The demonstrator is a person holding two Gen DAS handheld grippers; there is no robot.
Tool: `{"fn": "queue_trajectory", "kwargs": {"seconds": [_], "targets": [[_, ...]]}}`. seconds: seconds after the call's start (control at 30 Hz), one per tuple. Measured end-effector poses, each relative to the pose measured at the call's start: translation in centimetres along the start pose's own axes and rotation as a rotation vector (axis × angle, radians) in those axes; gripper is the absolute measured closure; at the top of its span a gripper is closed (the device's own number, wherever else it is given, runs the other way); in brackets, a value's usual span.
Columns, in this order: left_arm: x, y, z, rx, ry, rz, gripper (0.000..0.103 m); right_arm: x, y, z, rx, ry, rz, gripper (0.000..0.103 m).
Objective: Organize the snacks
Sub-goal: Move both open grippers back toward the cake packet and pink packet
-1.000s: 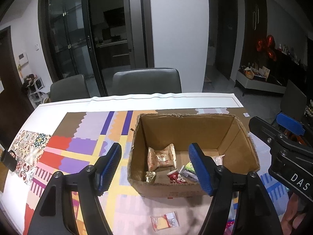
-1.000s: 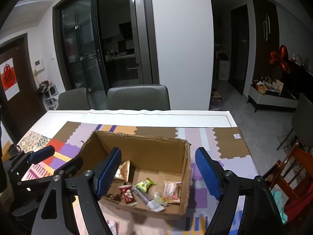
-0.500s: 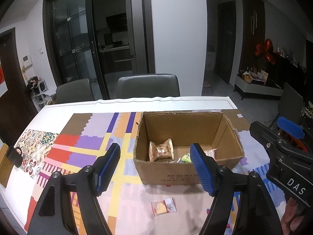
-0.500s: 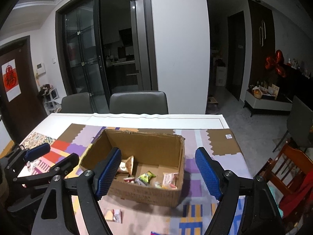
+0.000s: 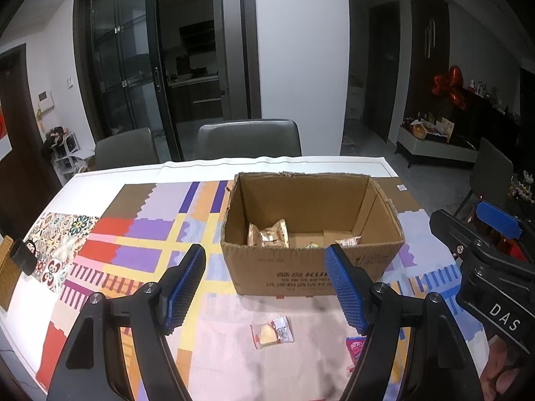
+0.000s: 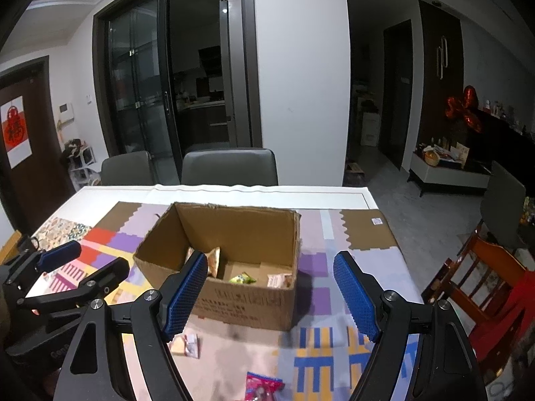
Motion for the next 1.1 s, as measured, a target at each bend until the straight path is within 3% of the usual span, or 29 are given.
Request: {"fn": "queue_trajectory", "kwargs": {"seconds": [1.1], "targets": [[-0.8,0.7,-7.7,-0.030,0.074,0.016,0.029,-2.4,0.7,-7.6,-0.014,0.088,-0.034,0.024]]}}
Point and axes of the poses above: each gripper's, at about its wrist camera, not at the fingertips, and x roughly the way its jaws point, y to its left, z to its top, the point moved 1 cm from there along x, roughly the way its jaws point, and after that the axes turned 12 degrees about -y, right-handed, at the moved point
